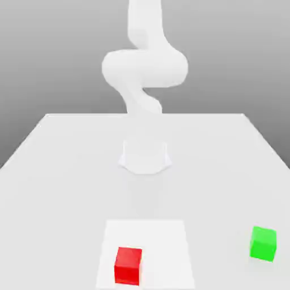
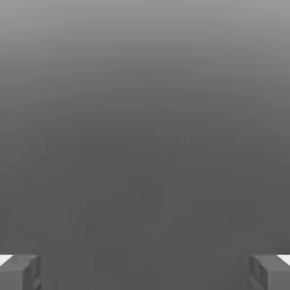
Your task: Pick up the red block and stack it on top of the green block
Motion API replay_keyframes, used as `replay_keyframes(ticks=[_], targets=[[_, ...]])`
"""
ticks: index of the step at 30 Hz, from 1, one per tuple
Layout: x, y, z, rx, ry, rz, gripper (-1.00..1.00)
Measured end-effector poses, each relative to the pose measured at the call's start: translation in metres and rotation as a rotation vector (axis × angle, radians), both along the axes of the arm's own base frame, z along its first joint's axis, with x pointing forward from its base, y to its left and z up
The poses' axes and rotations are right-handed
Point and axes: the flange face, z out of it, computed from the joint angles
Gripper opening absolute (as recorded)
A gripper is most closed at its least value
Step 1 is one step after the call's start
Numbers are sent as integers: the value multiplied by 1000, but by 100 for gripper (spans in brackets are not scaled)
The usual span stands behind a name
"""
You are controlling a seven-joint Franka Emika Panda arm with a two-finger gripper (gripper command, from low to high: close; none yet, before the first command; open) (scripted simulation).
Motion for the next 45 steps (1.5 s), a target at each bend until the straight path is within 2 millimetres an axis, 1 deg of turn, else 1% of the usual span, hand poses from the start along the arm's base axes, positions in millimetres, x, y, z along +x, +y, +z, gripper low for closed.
replay_keyframes(ticks=[3, 6, 10, 13, 16, 18, 21, 23, 25, 29, 30, 35, 36, 37, 39, 41, 42, 43, 45], targets=[[37, -4, -52, 5, 93, -10, 0], [66, -8, -106, 10, 181, -20, 0], [94, -13, -182, 16, 299, -34, 0], [106, -17, -240, 21, 387, -45, 0], [111, -21, -299, 25, 475, -56, 0], [110, -24, -338, 28, 534, -65, 0], [103, -28, -396, 33, 622, -77, 0], [94, -30, -434, 35, 680, -84, 0], [89, -30, -466, 36, 714, -88, 0], [87, -31, -518, 36, 725, -89, 0], [86, -31, -525, 36, 725, -89, -100], [86, -30, -525, 36, 725, -89, -100], [86, -30, -528, 36, 725, -89, -100], [86, -31, -524, 36, 725, -89, -100], [87, -31, -505, 36, 725, -89, -100], [87, -31, -481, 36, 725, -89, -100], [86, -27, -470, 33, 725, -80, -100], [88, -6, -463, 13, 726, -20, -100], [87, 44, -455, -35, 727, 115, -100]])
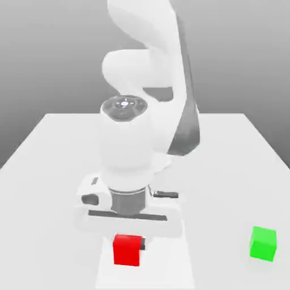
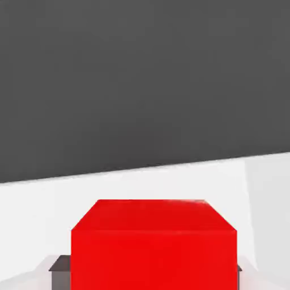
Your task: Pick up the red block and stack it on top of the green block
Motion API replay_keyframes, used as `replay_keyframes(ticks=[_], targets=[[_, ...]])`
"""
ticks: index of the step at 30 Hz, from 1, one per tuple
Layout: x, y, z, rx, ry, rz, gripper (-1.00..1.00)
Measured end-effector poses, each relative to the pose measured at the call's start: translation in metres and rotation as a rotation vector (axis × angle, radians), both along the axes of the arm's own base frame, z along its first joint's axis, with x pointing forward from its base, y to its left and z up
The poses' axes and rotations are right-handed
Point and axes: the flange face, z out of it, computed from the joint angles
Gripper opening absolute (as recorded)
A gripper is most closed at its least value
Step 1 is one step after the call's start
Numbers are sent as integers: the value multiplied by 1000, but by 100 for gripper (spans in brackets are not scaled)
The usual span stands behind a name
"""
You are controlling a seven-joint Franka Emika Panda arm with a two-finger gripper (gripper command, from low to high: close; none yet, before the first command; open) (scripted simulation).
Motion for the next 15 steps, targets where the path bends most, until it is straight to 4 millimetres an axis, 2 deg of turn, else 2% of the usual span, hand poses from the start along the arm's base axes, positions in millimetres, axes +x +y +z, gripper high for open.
replay_keyframes(ticks=[3, 7, 8, 9, 11, 12, 15], targets=[[-12, 74, 9, 2, 0, 214, -100], [-49, 175, 19, -1, -2, 519, -100], [-59, 200, 13, -3, -3, 596, -100], [-66, 216, 2, -5, -4, 647, -100], [-73, 228, -23, -6, -4, 687, -100], [-75, 230, -31, -5, -4, 694, 100], [-75, 230, -31, -5, -4, 694, 100]])
